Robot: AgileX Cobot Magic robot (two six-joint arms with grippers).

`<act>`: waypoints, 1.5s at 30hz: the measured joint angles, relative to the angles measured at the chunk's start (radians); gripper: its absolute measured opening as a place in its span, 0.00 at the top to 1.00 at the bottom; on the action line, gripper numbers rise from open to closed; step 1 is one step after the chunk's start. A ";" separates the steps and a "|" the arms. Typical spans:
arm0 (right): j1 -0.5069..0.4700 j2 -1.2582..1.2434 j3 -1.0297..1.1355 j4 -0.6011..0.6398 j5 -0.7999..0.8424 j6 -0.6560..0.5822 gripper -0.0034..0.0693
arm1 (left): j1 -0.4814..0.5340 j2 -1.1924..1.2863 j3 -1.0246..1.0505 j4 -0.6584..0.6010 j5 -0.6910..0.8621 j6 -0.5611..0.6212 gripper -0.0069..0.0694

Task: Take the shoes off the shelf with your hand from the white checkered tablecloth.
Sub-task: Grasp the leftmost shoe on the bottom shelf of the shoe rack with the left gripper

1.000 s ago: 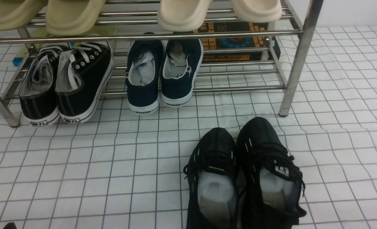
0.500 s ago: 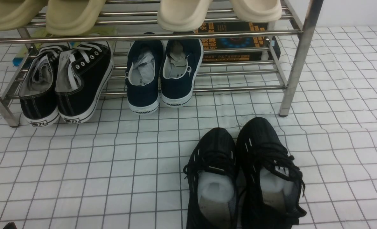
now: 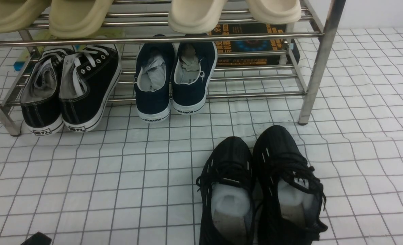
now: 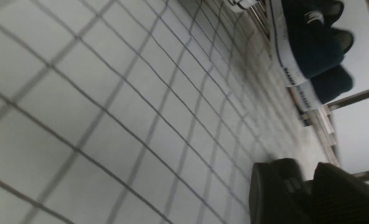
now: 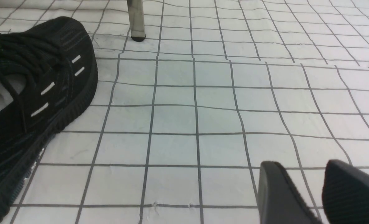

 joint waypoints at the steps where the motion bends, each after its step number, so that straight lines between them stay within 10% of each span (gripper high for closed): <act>1: 0.000 0.000 0.000 0.000 0.000 0.000 0.62 | 0.000 0.000 0.000 -0.009 0.000 -0.016 0.59; 9: 0.000 0.000 0.000 0.000 0.000 0.000 0.62 | 0.000 0.000 0.002 -0.063 -0.141 -0.077 0.61; 15: 0.000 0.000 0.000 0.000 0.000 0.000 0.62 | 0.000 0.069 -0.111 0.001 -0.287 0.032 0.83; 31: 0.000 0.000 0.000 0.001 0.000 0.000 0.62 | 0.019 1.087 -1.031 0.460 0.506 0.228 0.90; 45: 0.000 0.000 0.000 0.001 0.000 0.000 0.62 | 0.282 1.518 -1.371 0.263 0.652 0.325 0.87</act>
